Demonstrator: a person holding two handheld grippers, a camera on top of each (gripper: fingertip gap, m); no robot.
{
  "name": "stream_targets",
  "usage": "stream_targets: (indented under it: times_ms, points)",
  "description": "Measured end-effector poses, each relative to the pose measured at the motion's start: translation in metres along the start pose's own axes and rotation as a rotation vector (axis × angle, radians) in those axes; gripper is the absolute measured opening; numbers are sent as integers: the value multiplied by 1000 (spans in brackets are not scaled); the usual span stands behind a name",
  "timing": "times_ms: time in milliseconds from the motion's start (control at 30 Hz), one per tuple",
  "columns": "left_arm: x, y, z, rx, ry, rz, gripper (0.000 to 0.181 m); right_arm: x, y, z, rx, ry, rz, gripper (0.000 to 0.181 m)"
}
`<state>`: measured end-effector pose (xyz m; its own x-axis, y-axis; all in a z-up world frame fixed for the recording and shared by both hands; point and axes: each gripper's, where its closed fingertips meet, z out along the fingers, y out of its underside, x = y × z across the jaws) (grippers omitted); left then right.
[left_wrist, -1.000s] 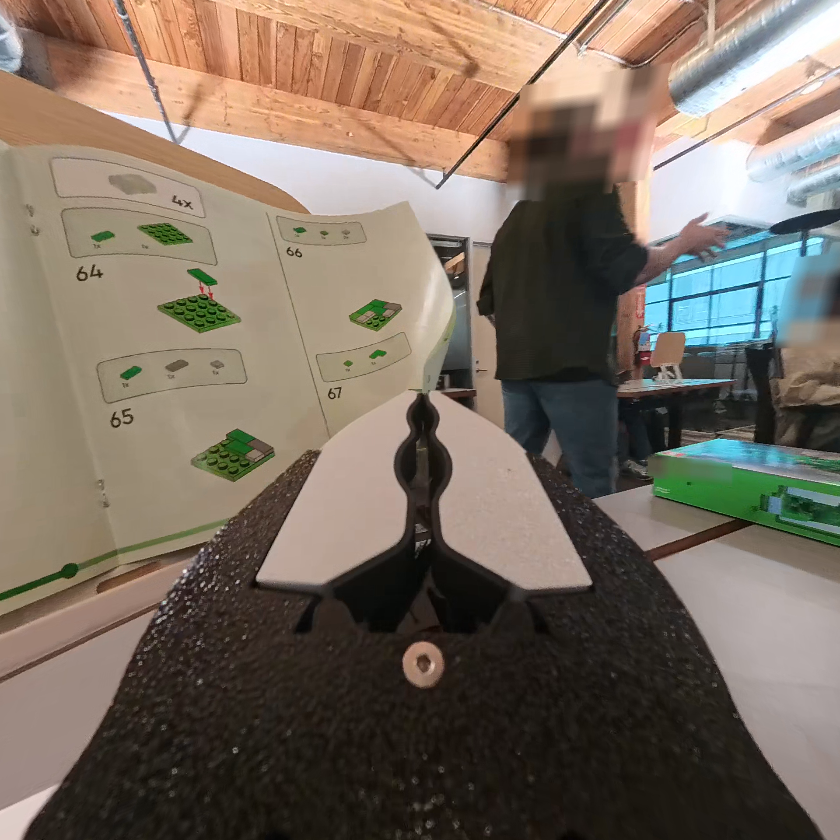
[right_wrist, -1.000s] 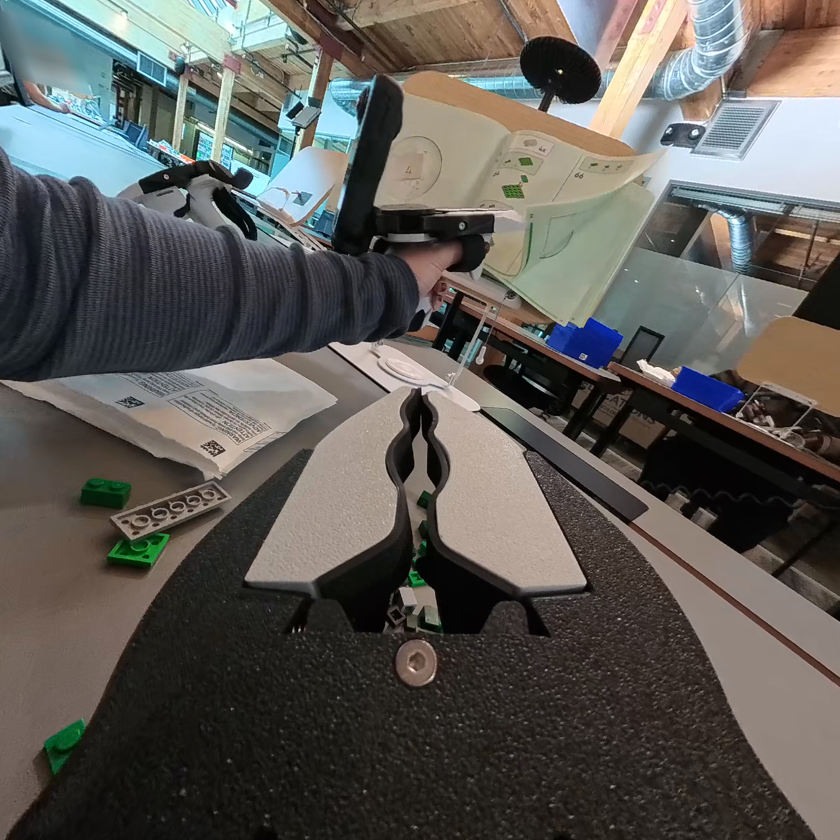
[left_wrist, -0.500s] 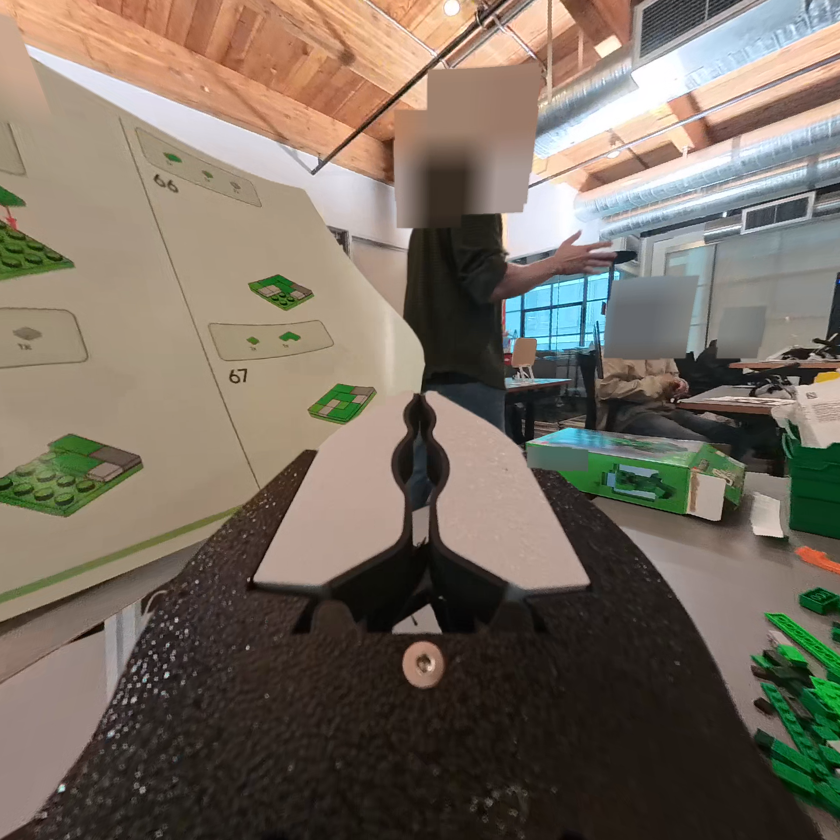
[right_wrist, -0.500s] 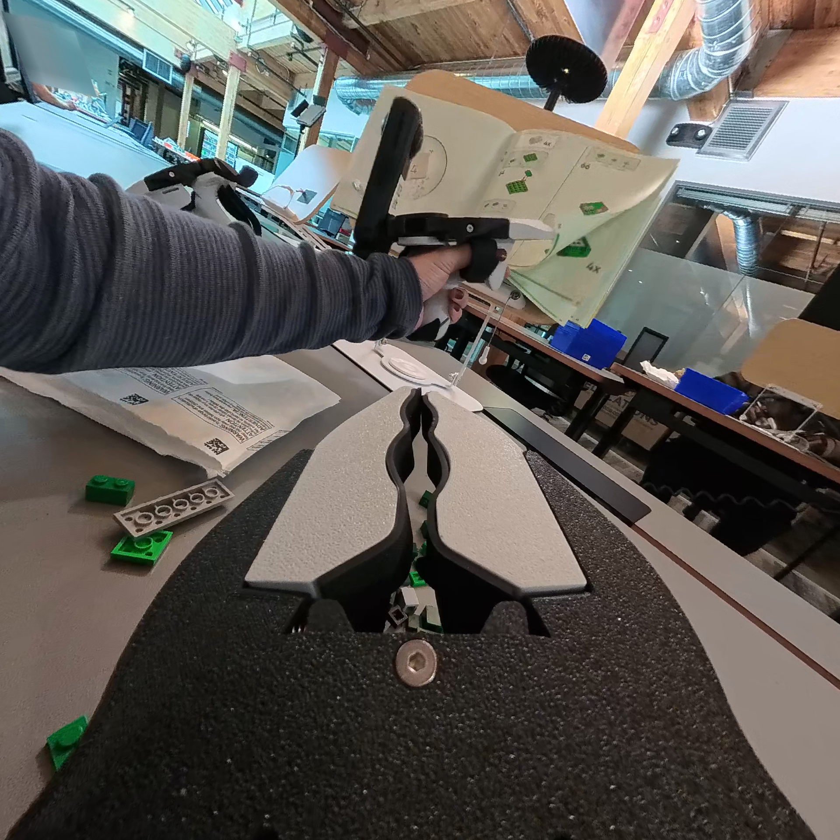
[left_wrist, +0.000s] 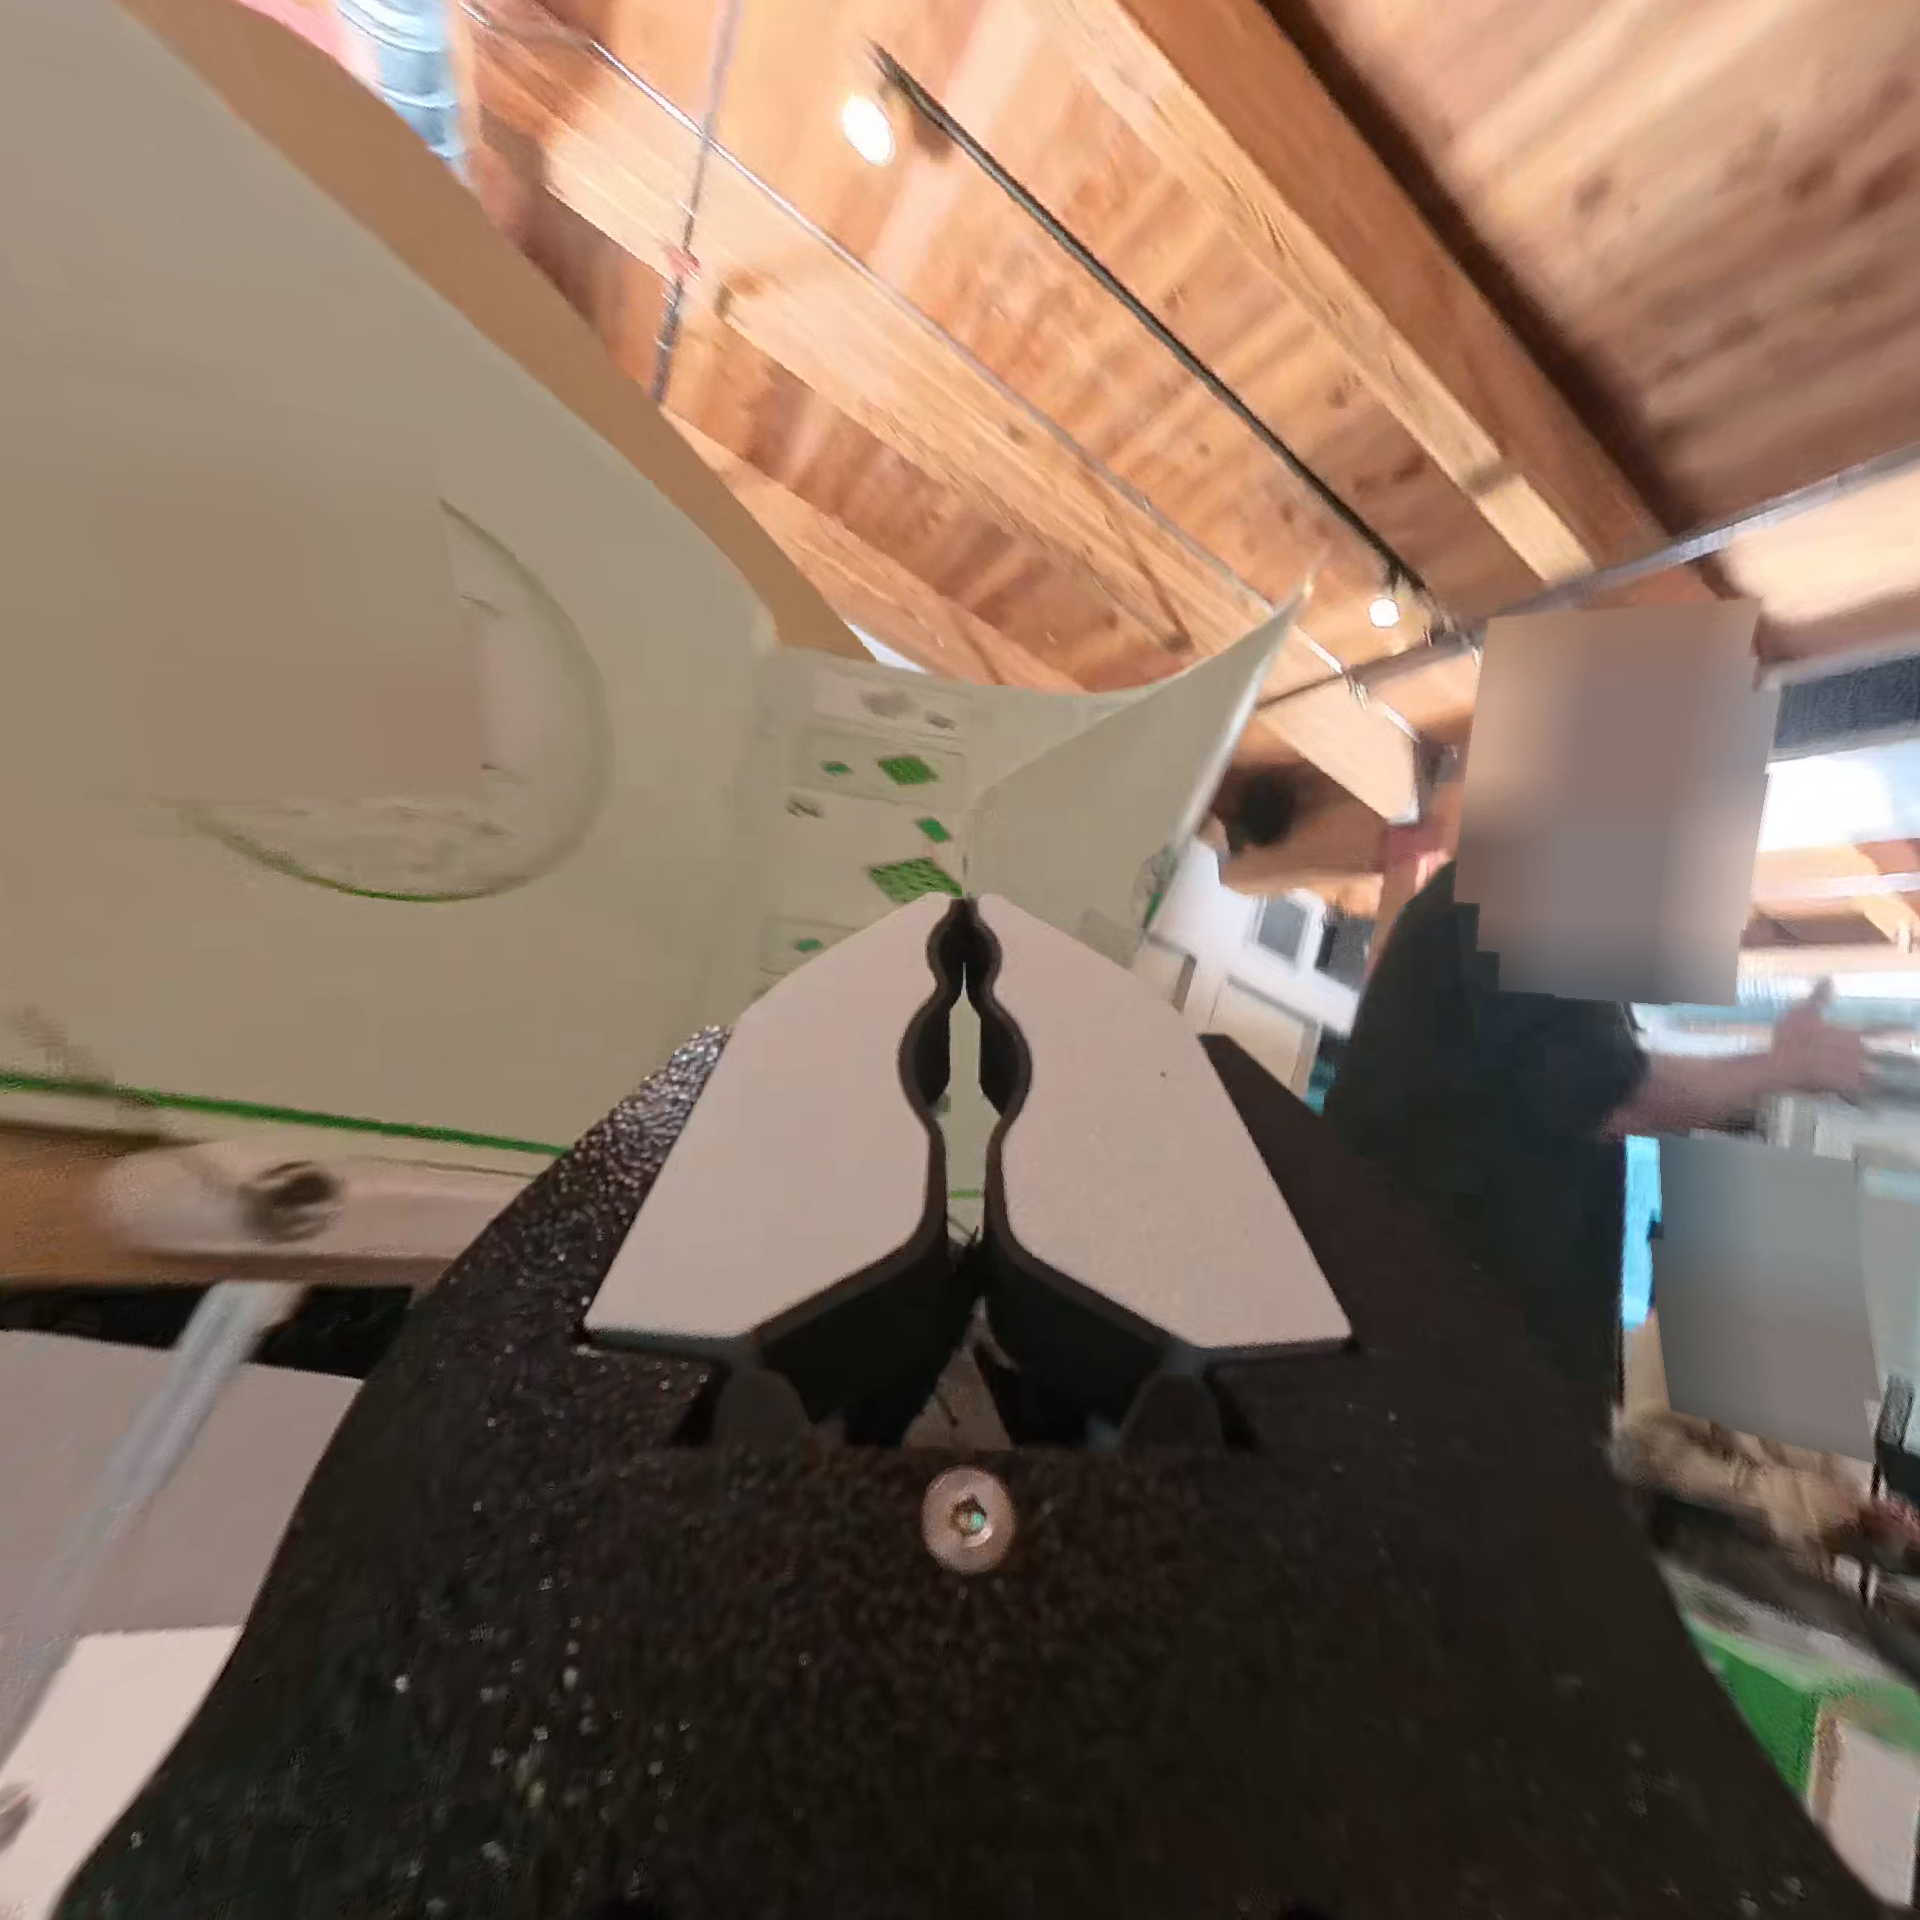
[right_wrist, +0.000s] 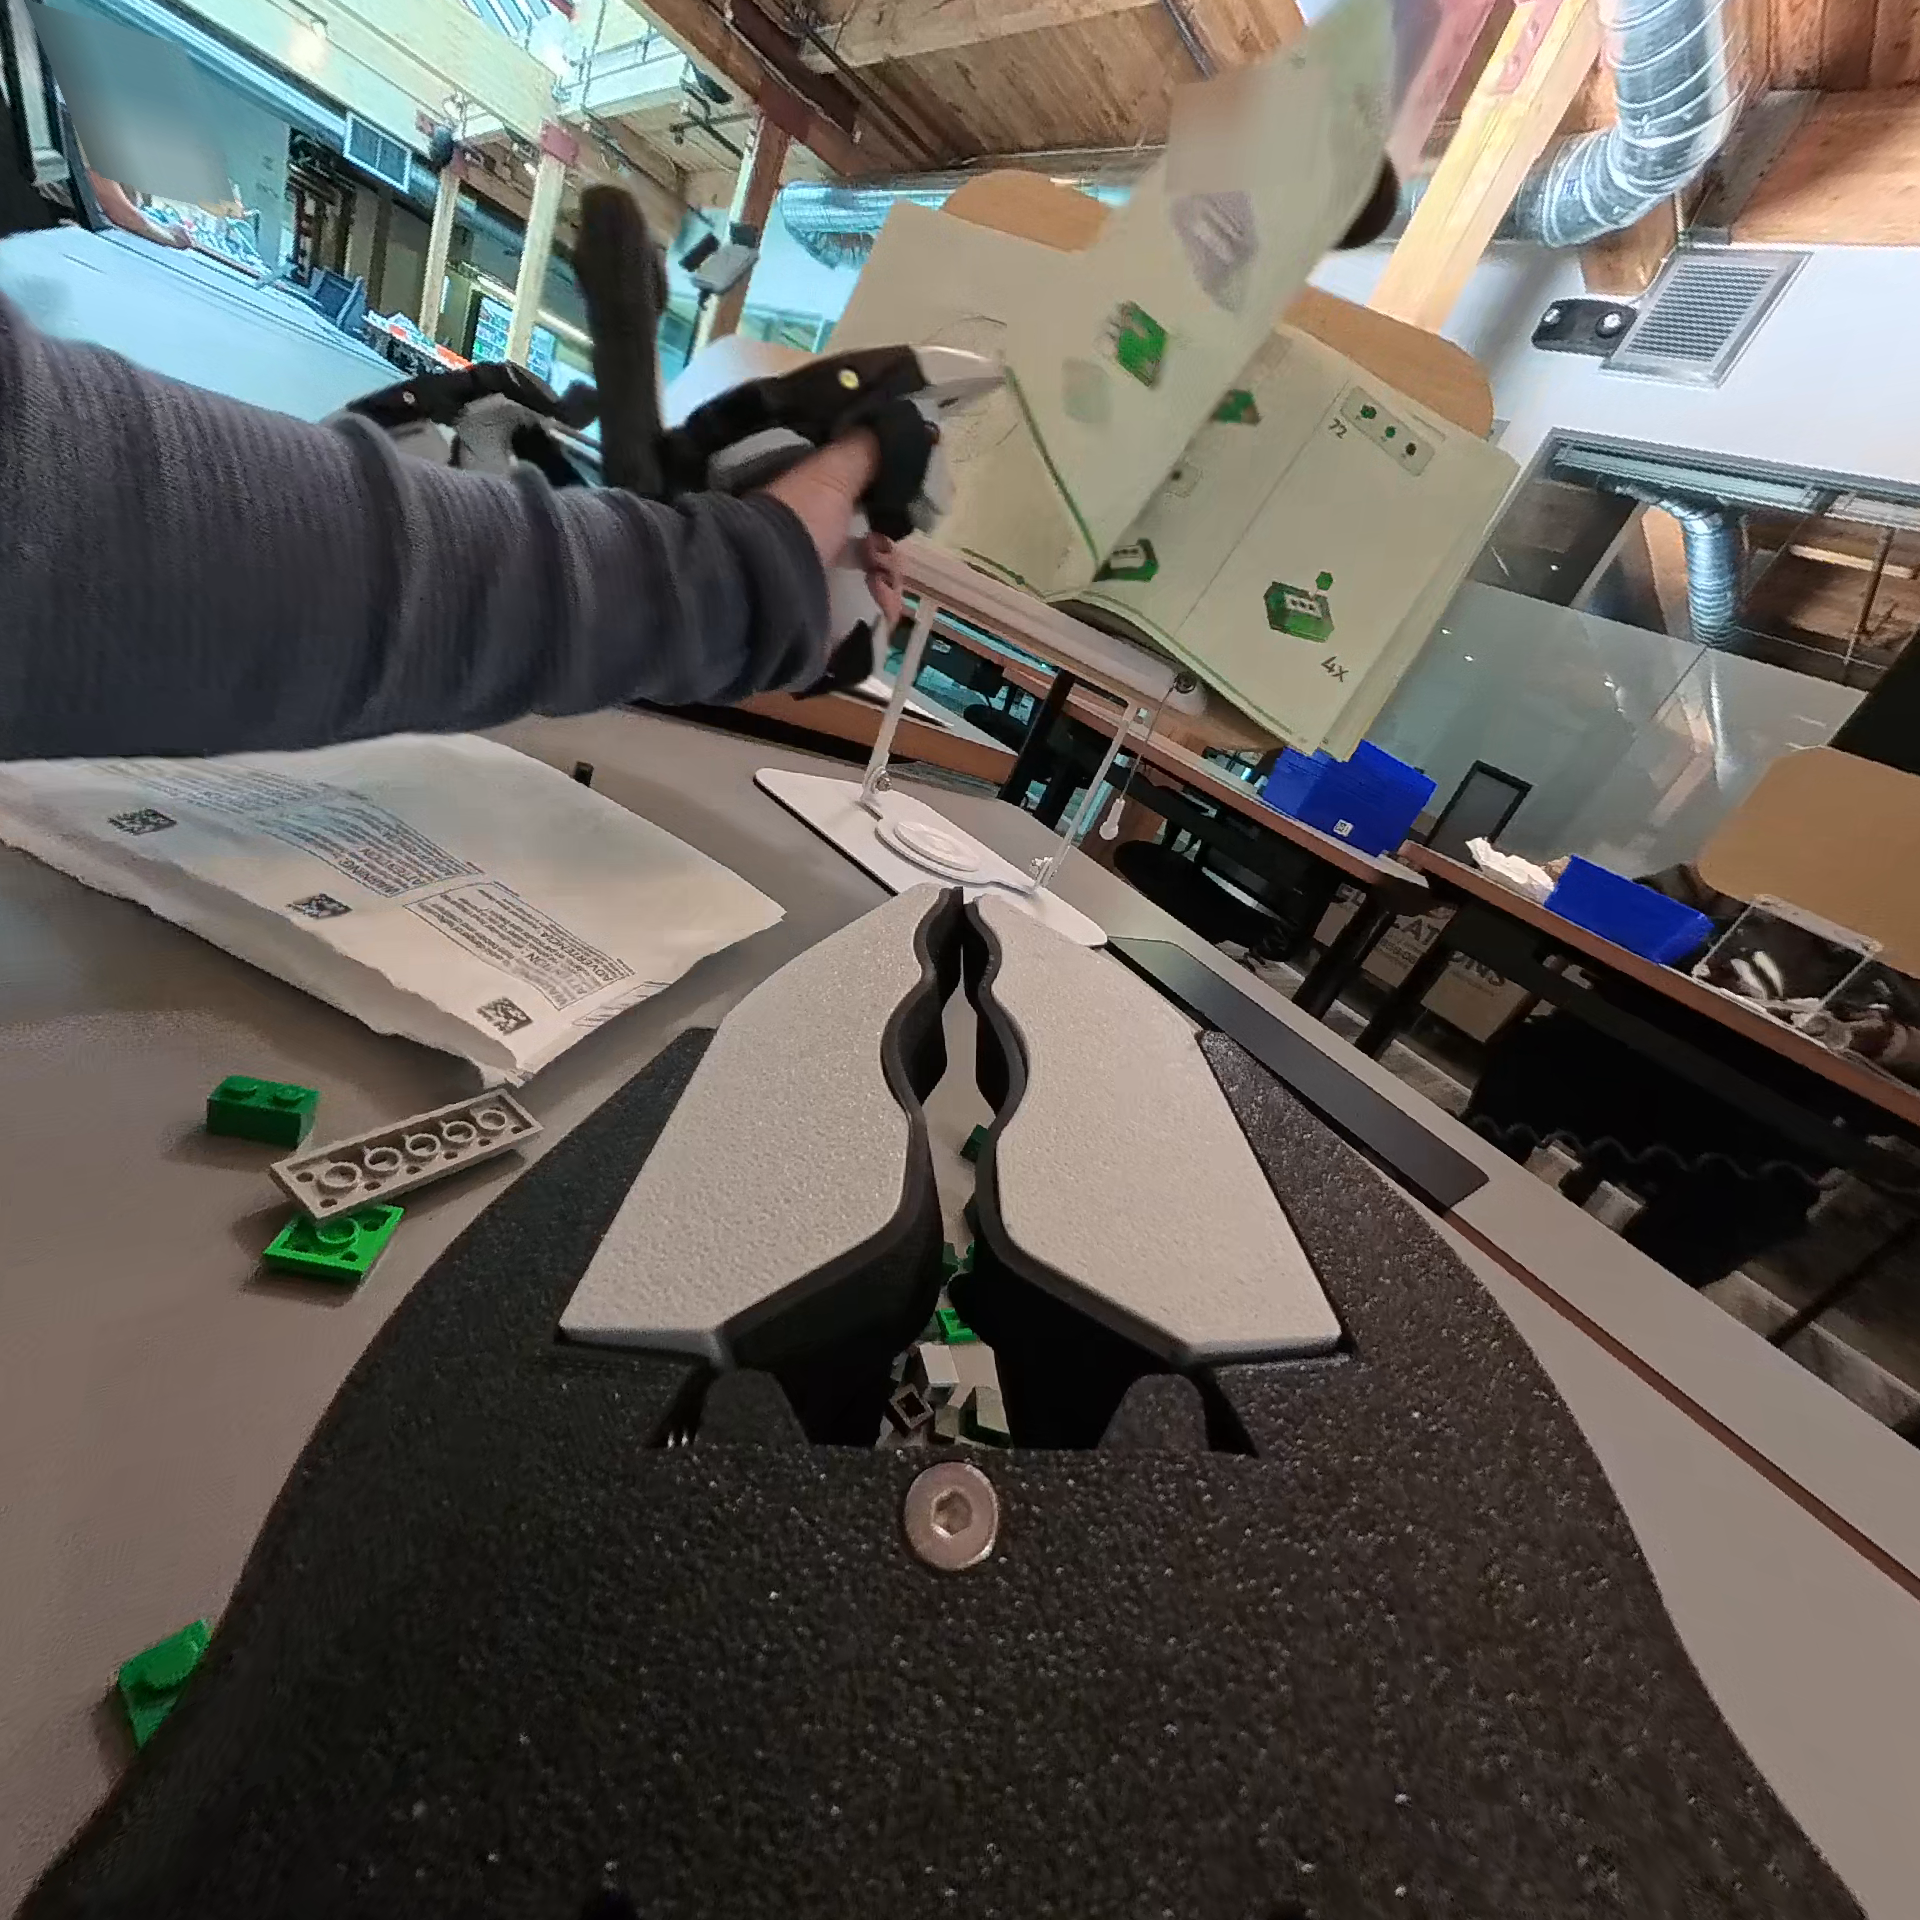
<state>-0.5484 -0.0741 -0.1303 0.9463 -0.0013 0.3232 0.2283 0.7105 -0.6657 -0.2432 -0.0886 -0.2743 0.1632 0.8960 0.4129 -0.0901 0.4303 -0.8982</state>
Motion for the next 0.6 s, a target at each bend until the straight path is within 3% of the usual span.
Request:
stream_targets:
  times_ms: [167,267,400,467,600]
  points:
    - [-33,-30,-31,71,-72,-136,0,2,-6,-1,-5,29,-55,0]
    - [-36,-37,-37,66,-51,-171,0,-5,-37,26,-13,-39,-56,0]
    - [-42,-44,-43,83,-58,-214,0,0,-65,117,-85,-153,-89,5]
    - [-46,-48,-46,105,-66,-251,0,9,-62,169,-117,-144,-133,10]
    - [-41,-51,-48,105,-51,-260,0,7,-50,252,-187,-109,-267,37]
